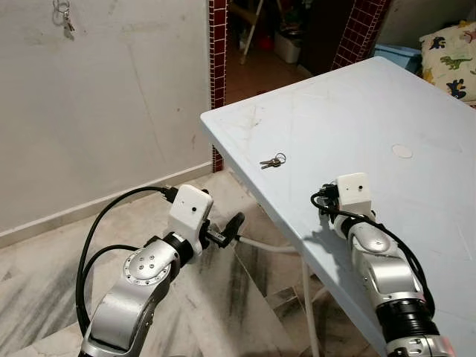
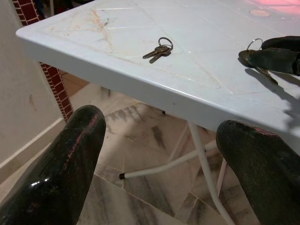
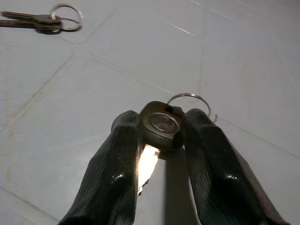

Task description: Hang keys on a hook

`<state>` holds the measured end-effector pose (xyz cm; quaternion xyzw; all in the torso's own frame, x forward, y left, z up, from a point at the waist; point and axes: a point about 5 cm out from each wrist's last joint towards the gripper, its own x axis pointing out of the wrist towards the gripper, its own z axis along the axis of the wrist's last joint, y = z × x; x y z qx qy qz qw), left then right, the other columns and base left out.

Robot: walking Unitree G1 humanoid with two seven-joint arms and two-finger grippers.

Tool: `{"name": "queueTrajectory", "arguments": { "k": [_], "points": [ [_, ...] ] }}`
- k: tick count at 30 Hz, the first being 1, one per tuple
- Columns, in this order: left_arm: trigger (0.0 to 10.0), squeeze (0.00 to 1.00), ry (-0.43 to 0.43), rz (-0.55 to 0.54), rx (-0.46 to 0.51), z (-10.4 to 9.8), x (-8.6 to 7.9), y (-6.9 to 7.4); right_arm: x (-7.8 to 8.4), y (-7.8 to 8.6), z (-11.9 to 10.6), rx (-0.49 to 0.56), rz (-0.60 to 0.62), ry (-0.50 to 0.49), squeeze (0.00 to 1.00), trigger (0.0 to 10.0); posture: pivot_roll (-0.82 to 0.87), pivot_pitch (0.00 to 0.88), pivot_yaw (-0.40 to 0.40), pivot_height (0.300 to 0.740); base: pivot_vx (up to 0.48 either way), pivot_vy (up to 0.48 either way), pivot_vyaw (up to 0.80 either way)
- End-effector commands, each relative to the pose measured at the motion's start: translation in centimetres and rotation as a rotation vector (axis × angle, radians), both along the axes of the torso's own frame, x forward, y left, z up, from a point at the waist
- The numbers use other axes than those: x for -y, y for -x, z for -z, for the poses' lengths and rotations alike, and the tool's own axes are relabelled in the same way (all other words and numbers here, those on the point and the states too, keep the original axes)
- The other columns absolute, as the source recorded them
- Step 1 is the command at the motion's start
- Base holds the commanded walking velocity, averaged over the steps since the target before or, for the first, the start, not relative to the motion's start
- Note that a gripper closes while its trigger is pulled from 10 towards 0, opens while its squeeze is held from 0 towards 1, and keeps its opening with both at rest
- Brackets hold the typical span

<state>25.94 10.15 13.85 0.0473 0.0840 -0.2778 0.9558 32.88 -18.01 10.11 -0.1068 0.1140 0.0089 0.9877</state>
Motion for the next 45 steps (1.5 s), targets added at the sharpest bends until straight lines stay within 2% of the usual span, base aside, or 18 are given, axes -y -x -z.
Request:
{"name": "queueTrajectory", "arguments": {
  "k": [1, 9, 14, 18, 24, 27, 33, 34, 43, 44, 45],
  "points": [
    [10.0, 0.0, -0.003, 0.008, 0.005, 0.0, 0.2, 0.0, -0.2, -0.1, 0.0, -0.002, 0.021, -0.003, 0.0, 10.0, 0.23, 0.078, -0.041, 0.74, 0.0, 0.0, 0.0],
    [10.0, 0.0, -0.002, 0.01, 0.006, 0.0, 0.3, 0.0, -2.9, -1.4, 0.2, -0.018, -0.023, -0.013, 0.0, 10.0, 0.23, 0.078, -0.043, 0.74, 0.0, 0.0, 0.0],
    [10.0, 0.0, 0.0, 0.005, 0.004, 0.0, 0.3, 0.0, -3.7, -1.9, 0.2, -0.02, -0.039, 0.017, 0.0, 10.0, 0.23, 0.079, -0.044, 0.74, 0.0, 0.0, 0.0],
    [10.0, 0.0, 0.0, 0.001, 0.004, 0.0, 0.2, 0.1, -3.6, -2.1, 0.0, 0.005, -0.022, 0.039, 0.0, 10.0, 0.23, 0.085, -0.048, 0.74, 0.0, 0.0, 0.0],
    [10.0, 0.0, 0.002, 0.005, 0.0, 0.1, 0.3, 0.1, -3.2, -2.2, -1.5, 0.12, -0.001, 0.011, 0.0, 10.0, 0.23, 0.086, -0.045, 0.74, 0.0, 0.0, 0.0],
    [10.0, 0.0, 0.003, 0.007, 0.001, 0.0, 0.3, 0.1, -1.8, -1.9, -2.1, 0.169, 0.053, 0.046, 0.0, 10.0, 0.23, 0.086, -0.045, 0.74, 0.0, 0.0, 0.0],
    [10.0, 0.0, 0.007, 0.008, 0.0, 0.1, 0.4, 0.1, -0.2, -1.0, -1.8, 0.17, 0.113, 0.076, 0.0, 10.0, 0.22, 0.086, -0.046, 0.74, 0.0, 0.0, 0.0],
    [10.0, 0.0, 0.007, 0.009, -0.001, 0.1, 0.5, 0.1, 0.1, -0.6, -1.4, 0.161, 0.128, 0.07, 1.0, 10.0, 0.21, 0.085, -0.046, 0.74, 0.0, 0.0, 0.0],
    [10.0, 0.0, 0.009, 0.01, 0.0, 0.1, 0.5, 0.1, -0.8, 0.1, -0.2, 0.101, 0.124, 0.05, 0.99, 10.0, 0.21, 0.085, -0.045, 0.74, 0.0, 0.0, 0.0],
    [10.0, 0.0, 0.008, 0.009, 0.0, 0.1, 0.5, 0.1, -1.0, 0.2, -0.1, 0.093, 0.12, 0.043, 0.0, 10.0, 0.21, 0.085, -0.045, 0.74, 0.0, 0.0, 0.0],
    [10.0, 0.0, 0.008, 0.009, -0.001, 0.1, 0.5, 0.0, -1.1, 0.2, 0.0, 0.089, 0.116, 0.041, 0.0, 10.0, 0.21, 0.085, -0.045, 0.74, 0.0, 0.0, 0.0]
  ]
}}
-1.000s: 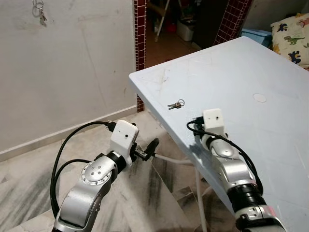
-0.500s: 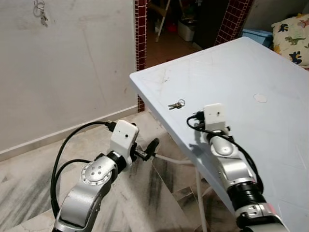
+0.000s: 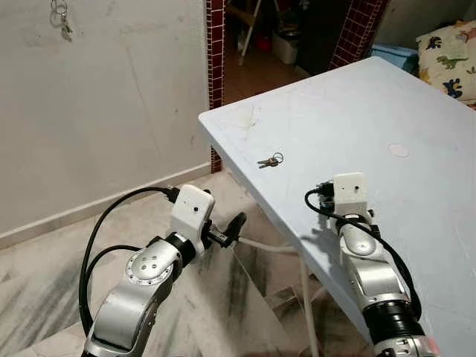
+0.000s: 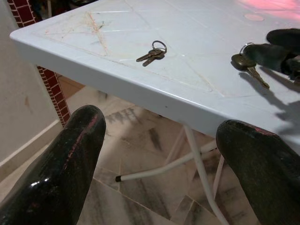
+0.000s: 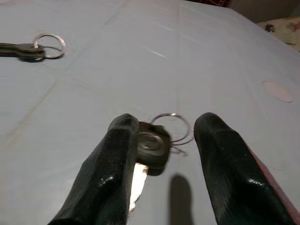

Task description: Hang keys on a hook

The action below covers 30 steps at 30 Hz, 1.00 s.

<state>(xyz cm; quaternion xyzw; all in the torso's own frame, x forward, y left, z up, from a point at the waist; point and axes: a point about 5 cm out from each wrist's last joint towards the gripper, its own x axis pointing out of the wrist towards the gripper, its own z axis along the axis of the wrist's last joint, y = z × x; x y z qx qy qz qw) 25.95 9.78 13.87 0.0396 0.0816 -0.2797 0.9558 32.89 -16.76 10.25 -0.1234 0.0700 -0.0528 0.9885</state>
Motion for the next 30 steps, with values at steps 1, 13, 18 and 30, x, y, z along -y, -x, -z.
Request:
{"name": "queueTrajectory", "arguments": {
  "k": [1, 13, 18, 30],
  "points": [
    [10.0, 0.0, -0.008, 0.006, -0.001, 0.1, 0.1, 0.1, 0.1, 0.3, 0.2, -0.016, 0.004, -0.007, 0.0, 10.0, 0.21, 0.085, -0.045, 0.74, 0.0, 0.0, 0.0],
    [10.0, 0.0, -0.011, 0.01, -0.001, 0.1, 0.1, 0.0, -1.5, -0.1, 1.2, -0.081, -0.008, 0.007, 0.0, 10.0, 0.22, 0.087, -0.042, 0.74, 0.0, 0.0, 0.0],
    [10.0, 0.0, -0.012, 0.009, -0.001, 0.1, 0.1, 0.0, -2.0, -0.3, 1.6, -0.105, -0.019, 0.012, 0.0, 5.6, 0.22, 0.089, -0.044, 0.74, 0.0, 0.0, 0.0],
    [10.0, 0.0, -0.011, 0.007, -0.003, 0.1, 0.1, 0.1, -2.0, -0.3, 1.8, -0.107, -0.023, 0.01, 0.0, 0.0, 0.22, 0.092, -0.046, 0.74, 0.0, 0.0, 0.0]
  ]
}}
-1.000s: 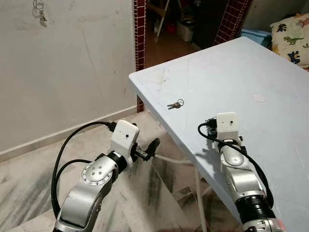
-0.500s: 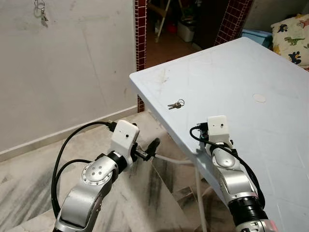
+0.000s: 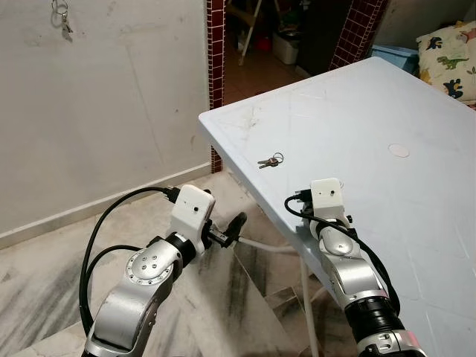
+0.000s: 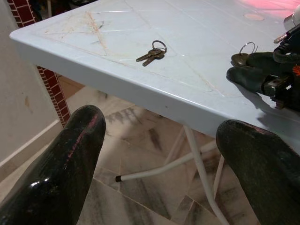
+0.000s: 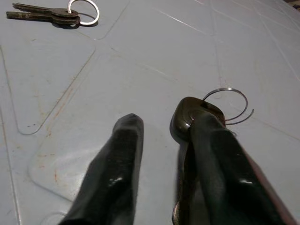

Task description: Hang keys on a hook

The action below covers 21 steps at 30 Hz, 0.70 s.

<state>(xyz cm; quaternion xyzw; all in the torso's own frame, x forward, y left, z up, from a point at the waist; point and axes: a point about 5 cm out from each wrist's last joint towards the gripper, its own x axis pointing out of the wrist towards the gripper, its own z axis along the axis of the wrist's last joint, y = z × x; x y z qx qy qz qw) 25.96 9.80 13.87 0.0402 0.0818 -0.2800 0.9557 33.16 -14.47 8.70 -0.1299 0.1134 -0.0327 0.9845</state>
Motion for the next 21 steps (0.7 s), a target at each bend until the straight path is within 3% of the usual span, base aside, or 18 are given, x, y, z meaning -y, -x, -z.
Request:
{"name": "queueTrajectory", "arguments": {
  "k": [1, 3, 4, 5, 6, 7, 8, 19, 20, 21],
  "points": [
    [10.0, 0.0, -0.01, 0.007, -0.002, 0.1, 0.1, 0.1, 0.3, 0.0, 0.2, -0.011, 0.009, 0.003, 0.0, 0.0, 0.22, 0.091, -0.044, 0.74, 0.0, 0.0, 0.0],
    [10.0, 0.0, -0.01, 0.008, -0.002, 0.1, 0.1, 0.1, 0.4, 0.0, 0.1, -0.002, 0.014, 0.0, 0.0, 0.0, 0.22, 0.091, -0.044, 0.74, 0.0, 0.0, 0.0],
    [10.0, 0.0, -0.01, 0.008, -0.002, 0.1, 0.1, 0.1, 0.4, -0.1, -0.2, 0.018, 0.019, -0.01, 0.0, 1.5, 0.22, 0.091, -0.044, 0.74, 0.0, 0.0, 0.0],
    [10.0, 0.0, -0.011, 0.008, -0.003, 0.1, 0.1, 0.1, 0.5, -0.1, -0.4, 0.026, 0.02, -0.013, 0.0, 1.5, 0.22, 0.091, -0.044, 0.74, 0.0, 0.0, 0.0],
    [10.0, 0.0, -0.011, 0.008, -0.002, 0.1, 0.1, 0.1, 0.6, 0.0, -0.5, 0.035, 0.029, -0.007, 0.0, 8.5, 0.22, 0.091, -0.044, 0.74, 0.0, 0.0, 0.0],
    [10.0, 0.0, -0.011, 0.008, -0.001, 0.1, 0.1, 0.1, 0.7, 0.0, -0.6, 0.036, 0.032, -0.006, 0.0, 8.5, 0.22, 0.091, -0.044, 0.74, 0.0, 0.0, 0.0],
    [10.0, 0.0, -0.011, 0.007, -0.001, 0.1, 0.1, 0.1, 0.8, 0.0, -0.5, 0.035, 0.033, -0.004, 0.0, 10.0, 0.22, 0.091, -0.044, 0.74, 0.0, 0.0, 0.0],
    [10.0, 0.0, -0.01, 0.011, -0.002, 0.1, 0.2, 0.1, 1.7, 0.4, -0.2, 0.031, 0.077, 0.006, 0.0, 10.0, 0.22, 0.09, -0.043, 0.74, 0.0, 0.0, 0.0],
    [10.0, 0.0, -0.01, 0.01, -0.002, 0.1, 0.2, 0.1, 1.8, 0.4, -0.3, 0.034, 0.083, 0.002, 1.0, 10.0, 0.22, 0.09, -0.043, 0.74, 0.0, 0.0, 0.0],
    [10.0, 0.0, -0.01, 0.01, -0.002, 0.1, 0.2, 0.1, 1.8, 0.4, -0.3, 0.034, 0.083, 0.002, 1.0, 10.0, 0.22, 0.09, -0.043, 0.74, 0.0, 0.0, 0.0]
  ]
}}
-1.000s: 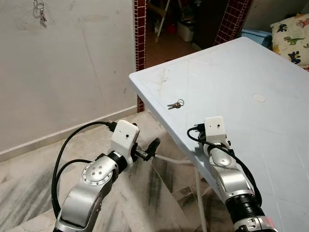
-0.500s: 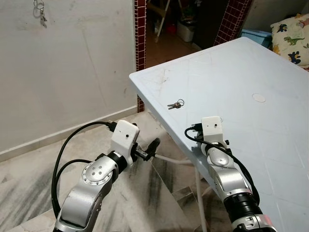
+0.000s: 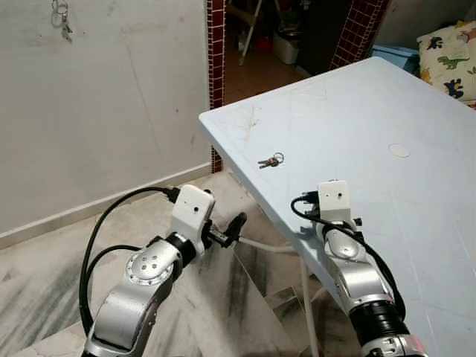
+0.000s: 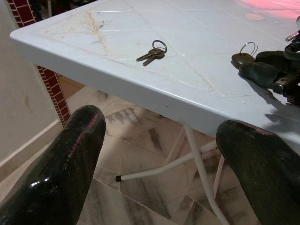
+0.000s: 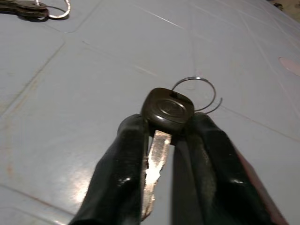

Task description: Hang keys on a hook

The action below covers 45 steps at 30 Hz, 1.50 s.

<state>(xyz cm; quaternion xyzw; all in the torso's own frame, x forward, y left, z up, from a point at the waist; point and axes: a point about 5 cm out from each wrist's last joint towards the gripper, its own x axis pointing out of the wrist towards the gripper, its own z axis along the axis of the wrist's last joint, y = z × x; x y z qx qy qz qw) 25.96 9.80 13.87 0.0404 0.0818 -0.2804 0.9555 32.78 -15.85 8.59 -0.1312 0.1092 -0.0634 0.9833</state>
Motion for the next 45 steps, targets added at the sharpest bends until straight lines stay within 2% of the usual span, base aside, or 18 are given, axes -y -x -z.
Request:
{"name": "queueTrajectory", "arguments": {
  "k": [1, 8, 9, 13, 17, 18, 19, 20, 28, 45],
  "points": [
    [10.0, 0.0, -0.01, 0.009, -0.002, 0.1, 0.2, 0.1, 0.5, 0.0, -0.3, 0.015, 0.035, -0.007, 1.0, 10.0, 0.22, 0.091, -0.044, 0.74, 0.0, 0.0, 0.0],
    [10.0, 0.0, -0.012, 0.006, -0.001, 0.1, 0.1, 0.1, 0.4, -0.2, 0.3, -0.019, 0.035, -0.02, 1.0, 10.0, 0.22, 0.09, -0.046, 0.74, 0.0, 0.0, 0.0],
    [10.0, 0.0, -0.013, 0.006, -0.001, 0.1, 0.1, 0.1, 0.3, -0.3, 0.4, -0.026, 0.033, -0.027, 0.0, 10.0, 0.22, 0.09, -0.046, 0.74, 0.0, 0.0, 0.0],
    [10.0, 0.0, -0.015, 0.008, -0.001, 0.1, 0.1, 0.1, -0.2, -0.5, 0.7, -0.048, 0.029, -0.057, 0.0, 10.0, 0.23, 0.091, -0.044, 0.74, 0.0, 0.0, 0.0],
    [10.0, 0.0, -0.018, 0.009, -0.001, 0.1, 0.0, 0.2, -0.9, -0.9, 1.1, -0.087, 0.024, -0.135, 0.0, 10.0, 0.23, 0.092, -0.044, 0.74, 0.0, 0.0, 0.0],
    [10.0, 0.0, -0.019, 0.009, -0.002, 0.1, 0.0, 0.2, -1.1, -1.0, 1.3, -0.098, 0.017, -0.154, 0.0, 5.8, 0.23, 0.092, -0.044, 0.74, 0.0, 0.0, 0.0],
    [10.0, 0.0, -0.019, 0.009, -0.002, 0.1, 0.0, 0.2, -1.2, -1.0, 1.3, -0.102, 0.013, -0.159, 0.0, 5.8, 0.23, 0.092, -0.044, 0.74, 0.0, 0.0, 0.0],
    [10.0, 0.0, -0.02, 0.009, -0.002, 0.1, 0.0, 0.2, -1.3, -1.0, 1.5, -0.111, 0.013, -0.184, 0.0, 0.0, 0.24, 0.092, -0.045, 0.74, 0.0, 0.0, 0.0],
    [10.0, 0.0, -0.021, 0.01, -0.005, 0.2, -0.1, 0.3, -1.1, -0.8, 2.4, -0.156, 0.01, -0.282, 0.0, 0.0, 0.23, 0.094, -0.045, 0.74, 0.0, 0.0, 0.0],
    [10.0, 0.0, -0.018, 0.013, -0.008, 0.2, 0.0, 0.2, -1.5, -1.0, 2.4, -0.157, -0.048, -0.333, 0.0, 0.0, 0.23, 0.093, -0.044, 0.74, 0.0, 0.0, 0.0]
  ]
}}
